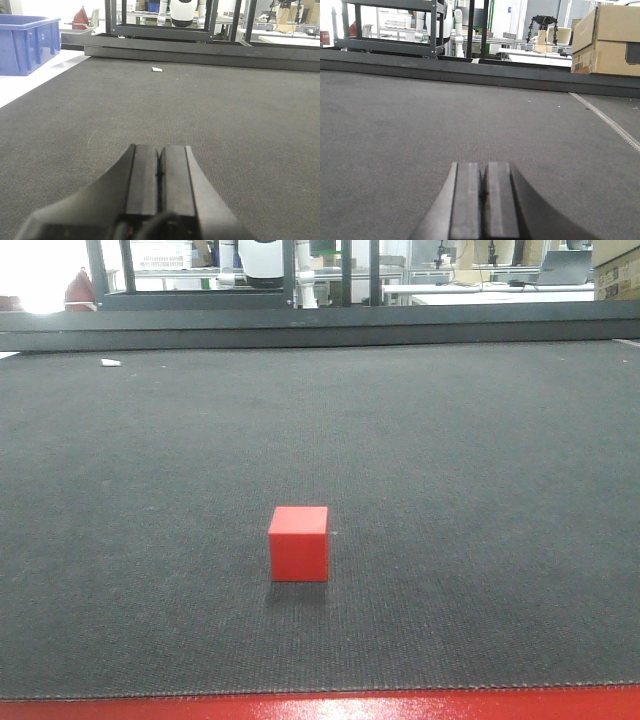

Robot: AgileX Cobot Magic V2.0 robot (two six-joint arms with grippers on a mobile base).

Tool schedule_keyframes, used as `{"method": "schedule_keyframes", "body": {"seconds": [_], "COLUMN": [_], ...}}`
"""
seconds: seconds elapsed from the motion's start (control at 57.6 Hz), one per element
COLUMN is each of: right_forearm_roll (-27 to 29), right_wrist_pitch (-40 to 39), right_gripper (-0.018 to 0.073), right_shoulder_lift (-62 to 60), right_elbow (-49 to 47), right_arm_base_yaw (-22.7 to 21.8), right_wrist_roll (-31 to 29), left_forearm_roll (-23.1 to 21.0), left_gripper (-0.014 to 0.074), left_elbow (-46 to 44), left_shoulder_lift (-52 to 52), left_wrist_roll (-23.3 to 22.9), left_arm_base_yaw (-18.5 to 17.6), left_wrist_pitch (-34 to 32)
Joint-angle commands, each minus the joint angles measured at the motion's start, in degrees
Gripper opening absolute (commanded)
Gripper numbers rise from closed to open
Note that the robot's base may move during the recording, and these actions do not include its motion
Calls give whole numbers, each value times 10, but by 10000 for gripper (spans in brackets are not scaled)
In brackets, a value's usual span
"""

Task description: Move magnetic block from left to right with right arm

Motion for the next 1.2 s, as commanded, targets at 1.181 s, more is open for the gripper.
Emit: {"method": "schedule_keyframes", "body": {"seconds": [1.181], "right_forearm_roll": [-13], "right_wrist_pitch": [47], "right_gripper": [64], "right_shoulder_lift": [6], "right_elbow": [-84], "right_arm_base_yaw": [0], "right_wrist_roll": [-2], "left_forearm_roll": [-1], "left_gripper": [-126], "left_elbow": [5], "left_shoulder_lift": [-7], "left_wrist_roll": [-4], "left_arm_base_yaw": [-3], "left_wrist_pitch": [-48]}}
